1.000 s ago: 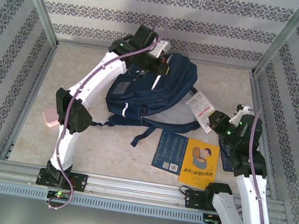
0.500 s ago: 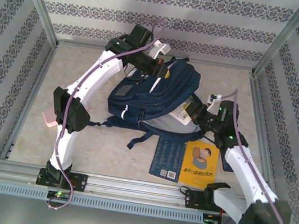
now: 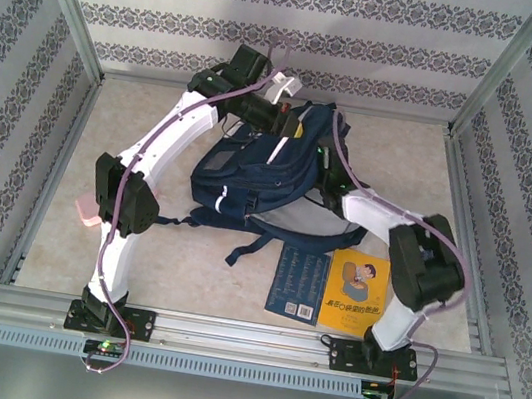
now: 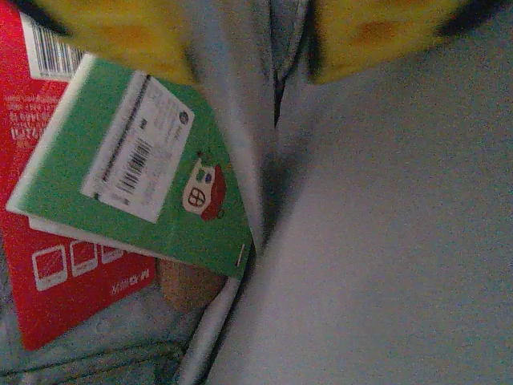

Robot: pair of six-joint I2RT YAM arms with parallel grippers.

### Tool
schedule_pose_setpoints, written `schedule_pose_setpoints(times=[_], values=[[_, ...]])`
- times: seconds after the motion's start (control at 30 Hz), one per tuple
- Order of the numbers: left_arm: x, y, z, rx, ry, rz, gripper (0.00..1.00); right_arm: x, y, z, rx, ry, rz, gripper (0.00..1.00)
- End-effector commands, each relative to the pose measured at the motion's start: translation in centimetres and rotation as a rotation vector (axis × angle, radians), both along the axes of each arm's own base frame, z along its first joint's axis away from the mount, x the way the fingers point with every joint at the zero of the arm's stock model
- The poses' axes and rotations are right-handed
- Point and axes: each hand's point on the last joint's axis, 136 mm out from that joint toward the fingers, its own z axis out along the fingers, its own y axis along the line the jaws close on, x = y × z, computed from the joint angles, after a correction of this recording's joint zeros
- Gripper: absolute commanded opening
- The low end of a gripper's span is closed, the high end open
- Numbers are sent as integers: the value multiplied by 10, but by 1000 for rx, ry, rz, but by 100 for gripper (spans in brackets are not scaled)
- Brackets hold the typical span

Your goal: Pack the student bag

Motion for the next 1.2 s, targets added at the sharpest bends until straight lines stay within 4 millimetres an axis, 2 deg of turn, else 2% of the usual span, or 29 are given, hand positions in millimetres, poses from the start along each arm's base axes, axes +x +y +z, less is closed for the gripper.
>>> schedule_pose_setpoints(times=[0.0,0.07,0.13,0.3,0.43,0.63,0.7,0.87,0.93,1.0,1.03,1.1,1.17], values=[[-9,-5,67,-138,-162,-50,0,7,10,-5,-50,-30,-11,75],[2,2,58,-126,-143,-16,0,0,-6,2,-117,-70,-32,87],[12,9,51,-119,-134,20,0,-10,-19,9,-179,-99,-27,92],[37,24,27,-84,-112,112,0,-42,-55,31,-283,-170,-33,95],[62,36,-6,-2,-82,213,1,-74,-90,41,-409,-193,-70,91],[94,55,-59,169,-30,344,3,-124,-140,30,-568,-131,-132,85],[100,55,-73,187,-10,361,4,-138,-149,24,-591,-100,-135,84],[108,47,-101,180,43,377,8,-165,-153,18,-592,-31,-89,87],[108,43,-107,176,52,367,12,-170,-159,18,-621,-10,-88,89],[107,40,-109,168,60,355,22,-173,-162,19,-648,4,-82,90],[105,38,-110,159,72,342,35,-177,-165,22,-671,18,-80,91],[99,38,-103,152,77,328,48,-181,-168,26,-691,24,-82,92],[90,41,-88,155,61,318,55,-185,-176,32,-738,27,-108,92]])
